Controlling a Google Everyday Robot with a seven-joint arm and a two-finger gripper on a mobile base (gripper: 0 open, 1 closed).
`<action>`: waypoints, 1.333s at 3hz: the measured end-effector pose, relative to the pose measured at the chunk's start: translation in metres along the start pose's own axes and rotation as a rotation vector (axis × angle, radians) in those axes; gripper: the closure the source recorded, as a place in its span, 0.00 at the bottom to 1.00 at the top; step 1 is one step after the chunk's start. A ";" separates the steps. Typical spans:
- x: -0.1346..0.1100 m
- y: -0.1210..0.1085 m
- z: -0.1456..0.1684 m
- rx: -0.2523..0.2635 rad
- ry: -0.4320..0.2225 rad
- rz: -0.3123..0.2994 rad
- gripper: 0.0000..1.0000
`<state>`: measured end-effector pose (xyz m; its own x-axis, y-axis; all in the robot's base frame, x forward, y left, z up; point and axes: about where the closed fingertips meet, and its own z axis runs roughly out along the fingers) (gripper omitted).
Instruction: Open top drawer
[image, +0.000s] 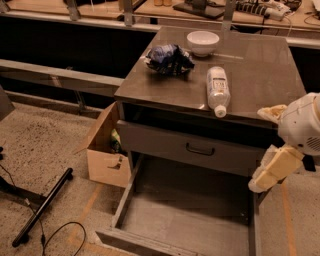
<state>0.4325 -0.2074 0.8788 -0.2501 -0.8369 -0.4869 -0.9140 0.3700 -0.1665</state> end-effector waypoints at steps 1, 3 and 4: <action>0.017 0.000 0.051 0.037 -0.034 -0.021 0.00; 0.011 -0.018 0.053 0.115 -0.054 -0.023 0.00; 0.026 -0.023 0.065 0.135 -0.002 -0.030 0.00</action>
Offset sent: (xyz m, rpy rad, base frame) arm 0.0100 0.0063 -0.0465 0.0147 -0.0418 0.0067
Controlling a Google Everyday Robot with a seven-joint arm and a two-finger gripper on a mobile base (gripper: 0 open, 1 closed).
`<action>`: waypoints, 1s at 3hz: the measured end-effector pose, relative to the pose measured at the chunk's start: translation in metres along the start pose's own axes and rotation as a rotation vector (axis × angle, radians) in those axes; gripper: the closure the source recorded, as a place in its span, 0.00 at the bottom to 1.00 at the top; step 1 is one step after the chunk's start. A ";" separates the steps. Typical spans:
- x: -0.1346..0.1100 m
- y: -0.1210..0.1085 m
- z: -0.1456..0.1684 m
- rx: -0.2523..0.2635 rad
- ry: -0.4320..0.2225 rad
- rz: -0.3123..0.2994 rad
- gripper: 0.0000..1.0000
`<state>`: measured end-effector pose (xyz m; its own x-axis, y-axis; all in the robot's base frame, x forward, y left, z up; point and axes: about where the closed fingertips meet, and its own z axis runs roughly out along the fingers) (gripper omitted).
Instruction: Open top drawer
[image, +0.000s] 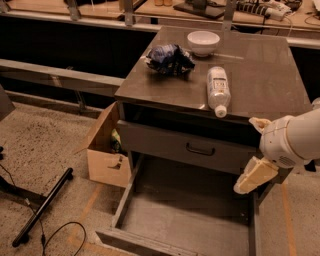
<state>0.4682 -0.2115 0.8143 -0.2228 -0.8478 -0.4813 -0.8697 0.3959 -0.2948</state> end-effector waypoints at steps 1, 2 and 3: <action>0.017 -0.007 0.019 0.030 0.045 -0.031 0.00; 0.032 -0.014 0.034 0.030 0.074 -0.060 0.00; 0.051 -0.022 0.056 0.012 0.100 -0.097 0.00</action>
Offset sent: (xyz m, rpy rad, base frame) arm 0.0332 -0.0368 -0.0641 -0.1411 -0.0101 0.0309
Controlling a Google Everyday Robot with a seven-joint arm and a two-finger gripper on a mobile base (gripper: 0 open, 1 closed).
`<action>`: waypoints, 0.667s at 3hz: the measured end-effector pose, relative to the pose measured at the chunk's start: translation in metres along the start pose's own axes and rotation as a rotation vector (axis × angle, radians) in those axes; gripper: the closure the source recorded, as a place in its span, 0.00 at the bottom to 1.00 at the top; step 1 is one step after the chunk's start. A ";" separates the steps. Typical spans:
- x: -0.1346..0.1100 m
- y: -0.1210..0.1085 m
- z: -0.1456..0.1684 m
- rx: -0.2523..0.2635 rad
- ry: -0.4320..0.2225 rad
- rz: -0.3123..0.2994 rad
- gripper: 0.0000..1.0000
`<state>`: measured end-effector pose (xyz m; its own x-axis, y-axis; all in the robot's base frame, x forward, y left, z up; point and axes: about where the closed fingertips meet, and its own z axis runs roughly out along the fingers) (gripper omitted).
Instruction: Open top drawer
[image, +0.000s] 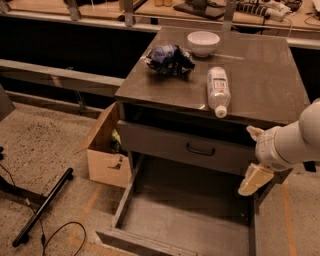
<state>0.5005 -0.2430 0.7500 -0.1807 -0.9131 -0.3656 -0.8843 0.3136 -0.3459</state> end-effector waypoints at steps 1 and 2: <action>0.008 -0.005 0.019 -0.016 0.008 -0.038 0.00; 0.014 -0.013 0.036 -0.026 0.007 -0.062 0.00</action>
Offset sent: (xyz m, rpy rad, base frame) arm 0.0426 -0.0148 -0.0513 -0.0350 0.0144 0.0875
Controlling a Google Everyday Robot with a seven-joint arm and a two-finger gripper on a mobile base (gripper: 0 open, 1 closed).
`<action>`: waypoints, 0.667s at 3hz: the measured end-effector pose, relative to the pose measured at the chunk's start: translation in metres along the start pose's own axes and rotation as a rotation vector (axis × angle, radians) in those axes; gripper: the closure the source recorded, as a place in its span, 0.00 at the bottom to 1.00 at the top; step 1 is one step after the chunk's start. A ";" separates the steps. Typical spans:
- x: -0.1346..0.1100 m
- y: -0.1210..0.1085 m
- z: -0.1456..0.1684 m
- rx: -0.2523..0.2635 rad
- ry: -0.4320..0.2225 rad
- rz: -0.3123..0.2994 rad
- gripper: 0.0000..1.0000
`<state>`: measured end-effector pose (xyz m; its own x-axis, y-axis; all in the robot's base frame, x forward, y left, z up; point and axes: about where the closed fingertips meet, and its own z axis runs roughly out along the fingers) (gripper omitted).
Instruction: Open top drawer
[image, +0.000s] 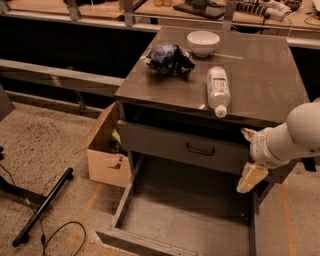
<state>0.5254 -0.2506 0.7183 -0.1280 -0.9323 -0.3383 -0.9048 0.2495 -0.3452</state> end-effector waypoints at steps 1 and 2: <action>0.008 -0.008 0.018 -0.015 0.005 -0.022 0.00; 0.015 -0.013 0.031 -0.029 0.011 -0.031 0.17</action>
Offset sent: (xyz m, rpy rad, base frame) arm 0.0333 -0.0157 -0.0411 -0.0274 0.0333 0.0412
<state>0.5479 -0.2592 0.6904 -0.1044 -0.9422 -0.3185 -0.9196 0.2134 -0.3299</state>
